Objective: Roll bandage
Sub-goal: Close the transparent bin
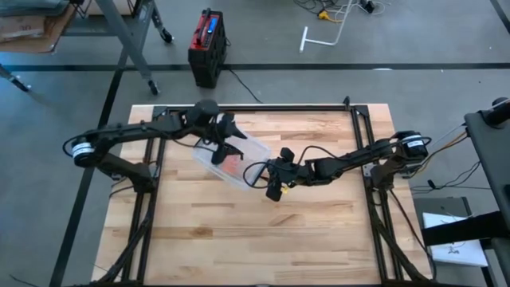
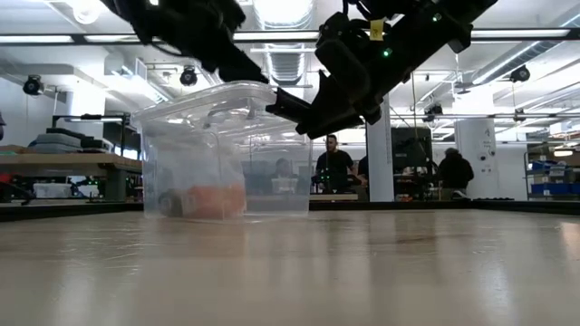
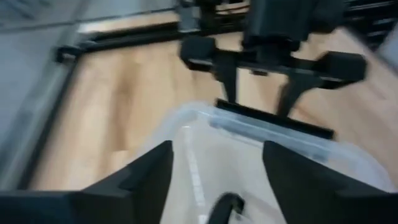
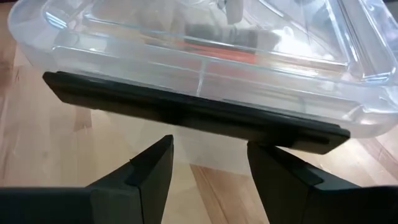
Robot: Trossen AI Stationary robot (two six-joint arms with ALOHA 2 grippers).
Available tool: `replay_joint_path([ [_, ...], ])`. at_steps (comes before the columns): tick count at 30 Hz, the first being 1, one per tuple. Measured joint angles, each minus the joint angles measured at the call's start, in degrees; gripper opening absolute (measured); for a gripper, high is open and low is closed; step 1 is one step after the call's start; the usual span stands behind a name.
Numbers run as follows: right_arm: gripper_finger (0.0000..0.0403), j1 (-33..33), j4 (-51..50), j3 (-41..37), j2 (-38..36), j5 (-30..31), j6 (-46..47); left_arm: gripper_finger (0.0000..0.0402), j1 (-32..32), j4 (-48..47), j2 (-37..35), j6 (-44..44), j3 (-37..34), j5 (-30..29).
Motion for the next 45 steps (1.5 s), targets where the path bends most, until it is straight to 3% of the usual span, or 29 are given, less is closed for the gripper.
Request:
replay_joint_path([
  [2,0.0202,0.03,-0.01,0.0,0.01,-0.02,-0.31,0.0259,2.99,0.21,1.34,0.24,-0.38,5.79],
  [9,0.0202,0.03,-0.19,0.02,0.1,-0.04,-0.81,0.0307,5.37,-1.42,5.89,2.49,-1.28,13.96],
  [20,0.0202,0.03,-1.88,-0.13,-2.18,-3.14,0.4,0.027,0.33,0.83,11.54,3.55,-2.16,6.17],
  [26,0.0202,-0.32,-8.71,1.75,-5.18,-5.61,5.7,0.0271,-0.01,2.79,11.75,-0.62,-2.34,4.85],
  [45,0.0202,-2.96,-8.48,2.82,-5.78,-6.54,17.67,0.0266,-2.9,5.72,12.12,-3.15,-2.6,2.82],
])
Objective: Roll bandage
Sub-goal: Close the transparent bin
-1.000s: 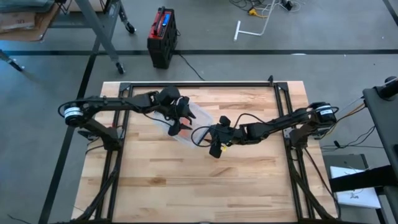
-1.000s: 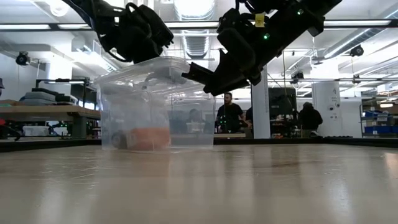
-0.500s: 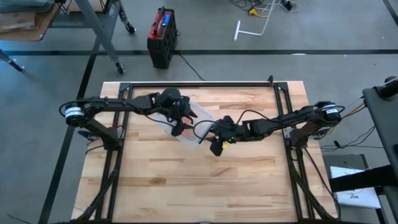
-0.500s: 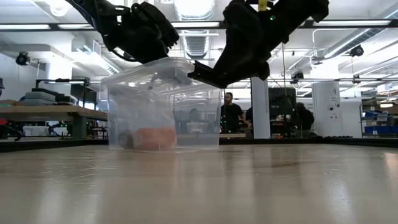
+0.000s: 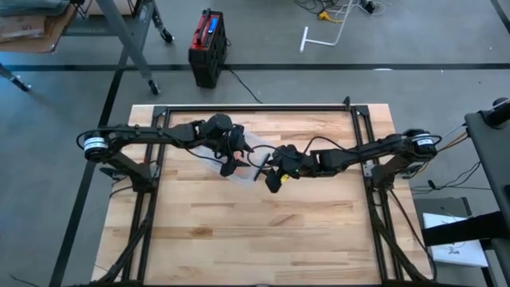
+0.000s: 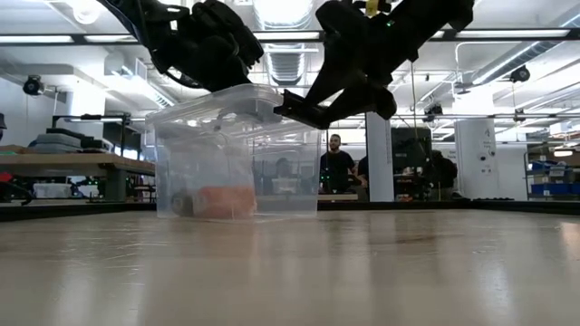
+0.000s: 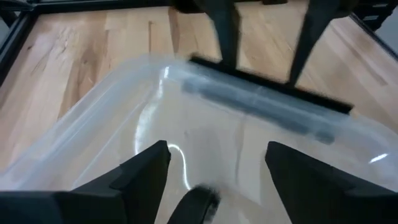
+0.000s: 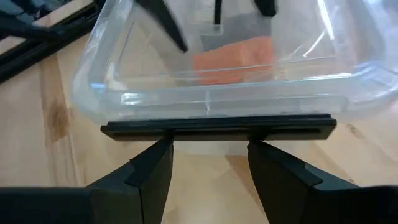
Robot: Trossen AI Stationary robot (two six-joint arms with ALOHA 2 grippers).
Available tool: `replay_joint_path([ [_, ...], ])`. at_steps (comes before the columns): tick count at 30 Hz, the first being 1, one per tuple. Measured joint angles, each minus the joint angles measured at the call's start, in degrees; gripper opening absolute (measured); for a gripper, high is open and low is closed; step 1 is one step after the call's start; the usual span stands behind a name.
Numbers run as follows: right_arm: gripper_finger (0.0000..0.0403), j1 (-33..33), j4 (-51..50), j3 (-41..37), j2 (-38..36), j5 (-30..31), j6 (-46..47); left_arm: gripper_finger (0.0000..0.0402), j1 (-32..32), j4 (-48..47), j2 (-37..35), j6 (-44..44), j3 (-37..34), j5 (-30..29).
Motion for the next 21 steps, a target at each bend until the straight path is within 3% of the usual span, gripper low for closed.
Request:
replay_joint_path([
  [12,0.0201,-1.29,6.86,2.93,1.61,2.54,-4.36,0.0256,-0.78,1.66,0.28,0.26,-0.11,2.86],
  [15,0.0201,-1.3,2.03,4.61,0.55,2.13,-9.37,0.0259,-0.8,1.83,0.26,-0.65,-0.14,3.02],
  [21,0.0201,-0.94,-12.53,8.74,-8.5,1.95,-18.6,0.0259,-0.7,1.89,0.22,-1.83,-0.15,2.26],
])
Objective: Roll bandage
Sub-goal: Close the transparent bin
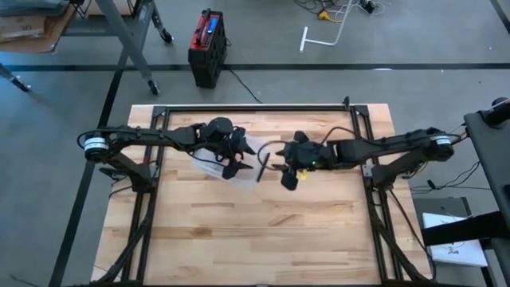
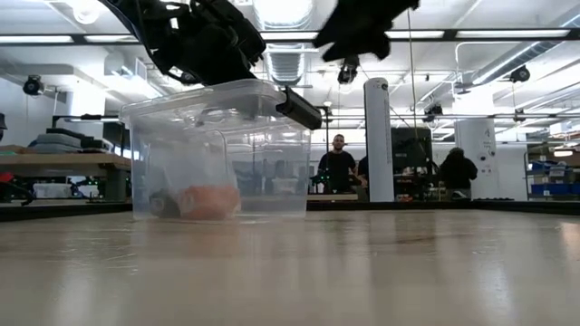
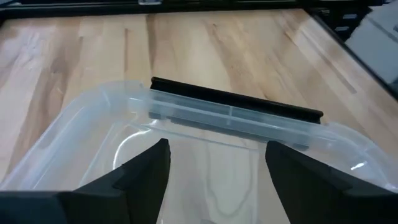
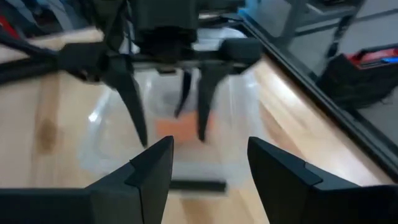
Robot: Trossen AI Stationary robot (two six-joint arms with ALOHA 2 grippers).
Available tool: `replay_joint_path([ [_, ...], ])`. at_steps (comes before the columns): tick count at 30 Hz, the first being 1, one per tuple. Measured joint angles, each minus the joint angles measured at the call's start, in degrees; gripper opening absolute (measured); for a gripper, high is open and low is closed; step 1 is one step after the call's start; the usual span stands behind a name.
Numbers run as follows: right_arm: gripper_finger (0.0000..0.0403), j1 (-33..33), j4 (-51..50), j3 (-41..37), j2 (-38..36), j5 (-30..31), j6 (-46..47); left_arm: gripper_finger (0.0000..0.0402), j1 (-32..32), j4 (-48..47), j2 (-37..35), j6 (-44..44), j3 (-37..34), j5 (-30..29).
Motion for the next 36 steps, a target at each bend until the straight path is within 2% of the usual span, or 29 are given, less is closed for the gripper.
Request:
replay_joint_path([
  [5,0.0199,1.54,-2.86,-3.27,-2.18,-0.33,-0.84,0.0257,0.11,1.89,0.0,-1.6,-0.04,-3.58],
  [12,0.02,2.26,5.97,-9.04,2.71,-0.89,-1.27,0.0269,0.02,3.0,0.02,-2.34,-0.04,-4.01],
  [17,0.0201,1.76,9.07,-8.46,6.68,-0.48,-3.32,0.0272,0.04,3.1,0.02,-2.28,-0.04,-4.0],
  [27,0.0199,0.38,14.45,-6.17,11.21,-0.57,-0.94,0.0266,-0.4,3.85,0.43,-1.91,-0.2,-4.9],
  [36,0.0192,0.18,12.66,-3.93,12.59,3.62,2.21,0.0255,-0.53,5.38,1.64,-2.03,-0.13,-4.43],
])
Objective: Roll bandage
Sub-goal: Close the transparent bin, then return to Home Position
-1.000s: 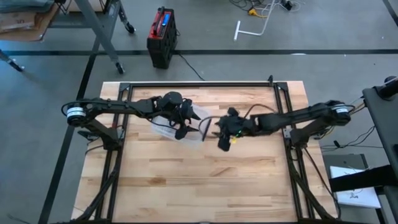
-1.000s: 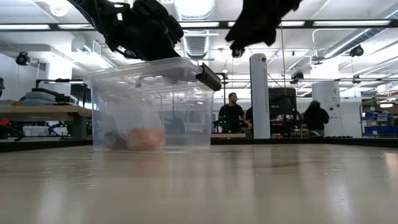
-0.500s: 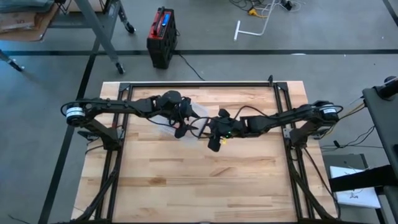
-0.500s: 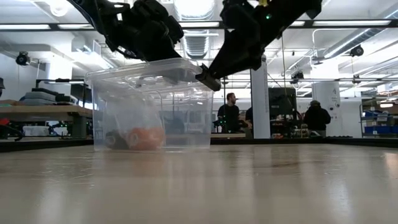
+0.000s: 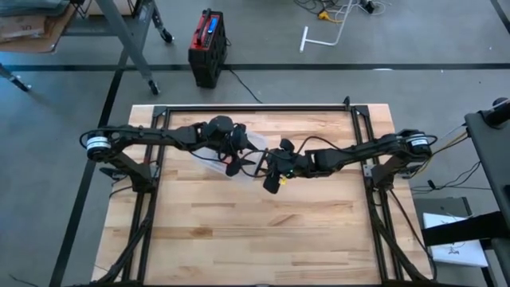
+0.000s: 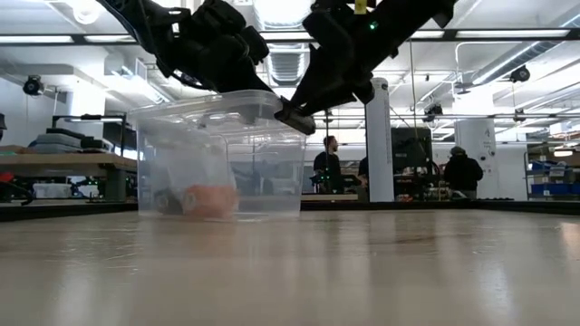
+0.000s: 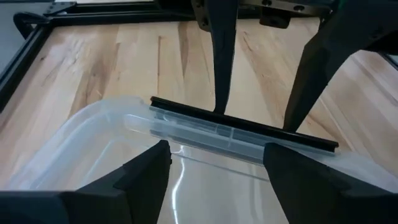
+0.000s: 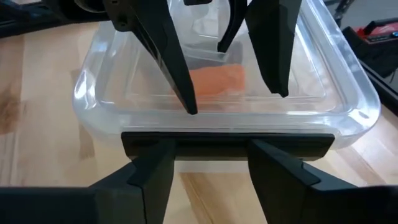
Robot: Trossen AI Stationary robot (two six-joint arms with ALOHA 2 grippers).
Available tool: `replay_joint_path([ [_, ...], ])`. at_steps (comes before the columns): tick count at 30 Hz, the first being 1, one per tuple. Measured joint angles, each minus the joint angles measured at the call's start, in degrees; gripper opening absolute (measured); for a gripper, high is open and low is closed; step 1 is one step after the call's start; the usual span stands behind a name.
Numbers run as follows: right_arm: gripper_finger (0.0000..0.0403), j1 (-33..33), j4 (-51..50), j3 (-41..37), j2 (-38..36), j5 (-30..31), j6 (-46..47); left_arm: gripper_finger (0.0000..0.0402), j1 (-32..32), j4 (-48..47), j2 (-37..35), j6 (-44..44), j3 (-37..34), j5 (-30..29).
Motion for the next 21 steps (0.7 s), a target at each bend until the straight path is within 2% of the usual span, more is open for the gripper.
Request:
replay_joint_path([
  [6,0.019,-0.18,-1.05,0.0,-1.16,0.38,-2.4,0.0245,-0.13,0.34,-0.59,-0.21,-0.02,-2.09],
  [10,0.019,-0.39,1.19,0.35,-5.04,1.25,-6.24,0.0247,-0.29,0.84,-2.9,-0.59,-0.24,-2.0],
  [14,0.0181,1.45,6.93,-0.41,-10.56,-1.17,-14.79,0.026,-0.24,3.29,-7.99,-2.33,-0.34,-0.24],
  [18,0.0166,2.79,14.61,-5.04,-16.17,-2.22,-22.66,0.0273,-0.25,5.12,-14.46,-4.28,-0.92,-0.2],
  [21,0.0153,3.05,17.82,-9.96,-20.9,-8.09,-24.62,0.0275,-0.89,5.91,-19.17,-7.06,-1.49,-0.15],
])
